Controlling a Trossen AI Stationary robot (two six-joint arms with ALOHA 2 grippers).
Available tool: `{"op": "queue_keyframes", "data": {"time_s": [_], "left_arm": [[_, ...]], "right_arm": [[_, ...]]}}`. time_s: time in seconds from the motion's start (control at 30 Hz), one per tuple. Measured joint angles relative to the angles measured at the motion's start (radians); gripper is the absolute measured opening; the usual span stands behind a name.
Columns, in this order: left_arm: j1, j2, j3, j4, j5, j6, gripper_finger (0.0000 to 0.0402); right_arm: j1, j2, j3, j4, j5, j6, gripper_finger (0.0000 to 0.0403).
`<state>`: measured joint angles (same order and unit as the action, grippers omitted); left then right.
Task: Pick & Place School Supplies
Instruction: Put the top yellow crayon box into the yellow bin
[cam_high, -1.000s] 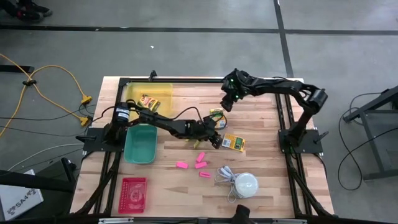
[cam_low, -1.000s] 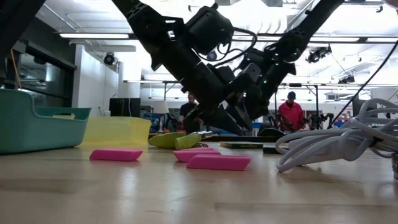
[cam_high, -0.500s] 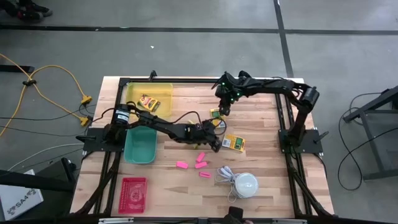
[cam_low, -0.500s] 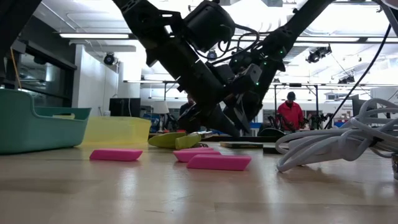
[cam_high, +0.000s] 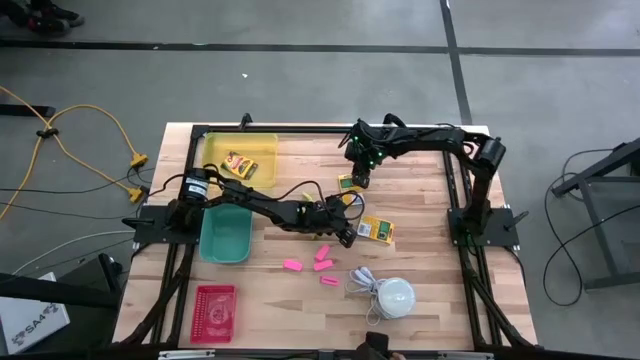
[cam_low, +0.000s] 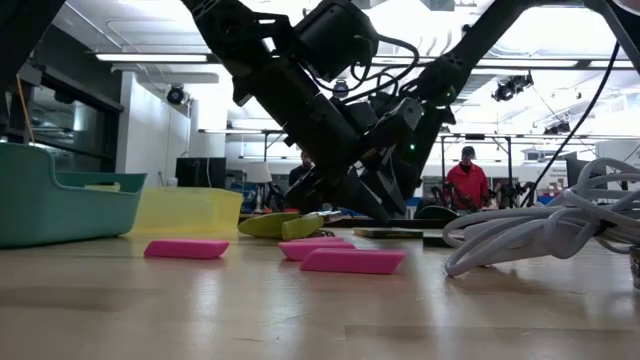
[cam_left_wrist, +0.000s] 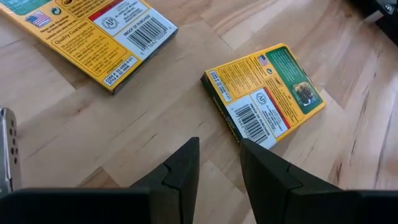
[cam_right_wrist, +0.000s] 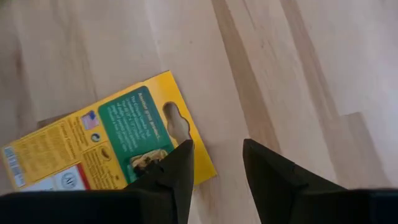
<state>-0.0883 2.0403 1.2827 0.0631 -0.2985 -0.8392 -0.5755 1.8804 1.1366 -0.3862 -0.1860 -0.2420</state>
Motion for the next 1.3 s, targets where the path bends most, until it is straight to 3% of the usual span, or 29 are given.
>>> {"op": "queue_keyframes", "data": {"time_s": [0.2, 1.1, 1.3], "left_arm": [[0.0, 0.0, 0.0, -0.003, 0.0, -0.004, 0.0112], [0.0, 0.0, 0.0, -0.005, 0.016, -0.006, 0.0112], [0.0, 0.0, 0.0, -0.014, 0.019, -0.006, 0.0112]], "right_arm": [[0.006, 0.028, 0.0, 0.01, 0.03, -0.013, 0.0129], [0.033, 0.027, 0.004, 0.039, -0.023, -0.021, 0.0129], [0.039, 0.05, 0.004, 0.039, 0.018, -0.018, 0.0129]]}}
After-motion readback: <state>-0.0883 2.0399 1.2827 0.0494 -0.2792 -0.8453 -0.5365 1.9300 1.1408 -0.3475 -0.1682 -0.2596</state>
